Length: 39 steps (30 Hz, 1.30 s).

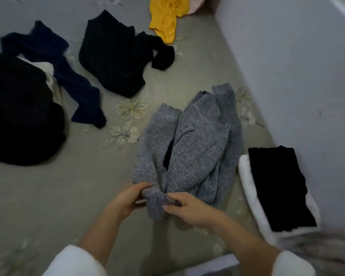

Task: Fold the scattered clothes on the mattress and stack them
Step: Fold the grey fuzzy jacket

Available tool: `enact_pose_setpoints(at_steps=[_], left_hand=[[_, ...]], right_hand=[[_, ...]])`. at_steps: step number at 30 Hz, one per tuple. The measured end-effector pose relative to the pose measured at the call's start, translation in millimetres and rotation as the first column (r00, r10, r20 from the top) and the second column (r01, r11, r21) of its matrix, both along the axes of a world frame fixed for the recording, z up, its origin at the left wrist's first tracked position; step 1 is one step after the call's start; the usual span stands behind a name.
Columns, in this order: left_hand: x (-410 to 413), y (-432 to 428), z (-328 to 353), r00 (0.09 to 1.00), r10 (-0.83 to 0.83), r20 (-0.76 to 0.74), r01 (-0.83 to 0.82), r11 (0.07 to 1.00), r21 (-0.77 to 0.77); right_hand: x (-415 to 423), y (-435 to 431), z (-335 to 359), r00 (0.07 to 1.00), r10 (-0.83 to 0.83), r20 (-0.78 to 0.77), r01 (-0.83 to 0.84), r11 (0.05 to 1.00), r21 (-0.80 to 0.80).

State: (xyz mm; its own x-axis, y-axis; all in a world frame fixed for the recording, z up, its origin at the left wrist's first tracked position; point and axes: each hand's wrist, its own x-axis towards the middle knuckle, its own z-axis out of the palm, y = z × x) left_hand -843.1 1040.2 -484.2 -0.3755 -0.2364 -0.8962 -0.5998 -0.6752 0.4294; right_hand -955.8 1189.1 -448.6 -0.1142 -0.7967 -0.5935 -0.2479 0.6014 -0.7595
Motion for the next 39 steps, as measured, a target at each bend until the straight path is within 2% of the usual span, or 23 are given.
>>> enact_pose_setpoints(at_steps=[3, 6, 8, 10, 12, 14, 16, 18, 20, 22, 25, 27, 28, 32, 34, 36, 39], left_hand=[[43.1, 5.5, 16.8, 0.994, 0.107, 0.036, -0.105, 0.993, -0.047], [62.4, -4.2, 54.7, 0.998, 0.037, -0.043, -0.044, 0.983, -0.177], [55.4, -16.1, 93.4, 0.991, -0.032, -0.128, -0.011, 0.945, -0.326], [40.8, -28.7, 139.1, 0.975, -0.057, -0.214, -0.049, 0.887, -0.459], [24.9, -39.2, 185.2, 0.945, -0.079, -0.317, -0.110, 0.838, -0.535], [12.9, -46.0, 224.1, 0.893, -0.128, -0.431, -0.144, 0.827, -0.543], [10.2, -46.8, 253.3, 0.823, -0.194, -0.534, -0.157, 0.826, -0.542], [18.4, -41.3, 271.3, 0.749, -0.323, -0.579, -0.131, 0.784, -0.607], [31.6, -33.1, 280.0, 0.686, -0.492, -0.536, -0.056, 0.699, -0.713], [43.6, -24.2, 281.8, 0.627, -0.659, -0.416, 0.081, 0.586, -0.806], [54.7, -15.7, 274.0, 0.605, -0.772, -0.194, 0.217, 0.394, -0.893], [57.2, -18.9, 274.4, 0.681, -0.730, -0.065, 0.207, 0.277, -0.938], [57.9, -23.3, 277.2, 0.713, -0.701, -0.033, 0.201, 0.249, -0.948], [61.1, -40.6, 310.4, 0.759, -0.643, -0.098, 0.050, 0.207, -0.977], [64.6, -50.1, 332.5, 0.786, -0.613, -0.075, 0.006, 0.130, -0.992], [62.7, -27.7, 345.7, 0.876, -0.480, -0.041, -0.037, 0.018, -0.999], [65.6, -39.0, 346.4, 0.906, -0.423, -0.006, -0.040, -0.072, -0.997]], right_hand=[[26.2, 21.2, 19.9, 0.991, -0.013, -0.131, 0.018, 0.999, 0.039], [28.6, 27.2, 57.2, 0.967, -0.121, -0.225, 0.134, 0.990, 0.046], [18.2, 17.7, 95.7, 0.943, -0.179, -0.281, 0.179, 0.983, -0.027], [2.9, 3.8, 140.9, 0.917, -0.254, -0.308, 0.219, 0.965, -0.145], [-8.9, -9.2, 189.1, 0.890, -0.377, -0.257, 0.295, 0.905, -0.307], [-14.0, -18.9, 236.3, 0.864, -0.486, -0.129, 0.382, 0.802, -0.460], [-15.2, -25.9, 278.5, 0.845, -0.534, -0.017, 0.432, 0.702, -0.566], [-16.6, -30.4, 311.4, 0.830, -0.556, 0.039, 0.448, 0.624, -0.640], [-18.5, -32.5, 336.9, 0.816, -0.570, 0.096, 0.464, 0.546, -0.697], [-21.2, -34.5, 356.7, 0.802, -0.576, 0.158, 0.486, 0.476, -0.733], [-24.1, -38.2, 375.9, 0.777, -0.585, 0.230, 0.524, 0.400, -0.752], [-32.3, -43.8, 376.5, 0.745, -0.624, 0.235, 0.545, 0.368, -0.753], [-37.3, -46.7, 375.0, 0.723, -0.651, 0.231, 0.559, 0.356, -0.749], [-53.8, -55.9, 353.9, 0.632, -0.758, 0.161, 0.621, 0.372, -0.690], [-61.3, -58.2, 338.8, 0.556, -0.821, 0.130, 0.676, 0.356, -0.645], [-74.0, -31.5, 333.2, 0.619, -0.776, 0.120, 0.680, 0.454, -0.576], [-77.4, -20.6, 316.4, 0.631, -0.776, -0.015, 0.643, 0.533, -0.550]])
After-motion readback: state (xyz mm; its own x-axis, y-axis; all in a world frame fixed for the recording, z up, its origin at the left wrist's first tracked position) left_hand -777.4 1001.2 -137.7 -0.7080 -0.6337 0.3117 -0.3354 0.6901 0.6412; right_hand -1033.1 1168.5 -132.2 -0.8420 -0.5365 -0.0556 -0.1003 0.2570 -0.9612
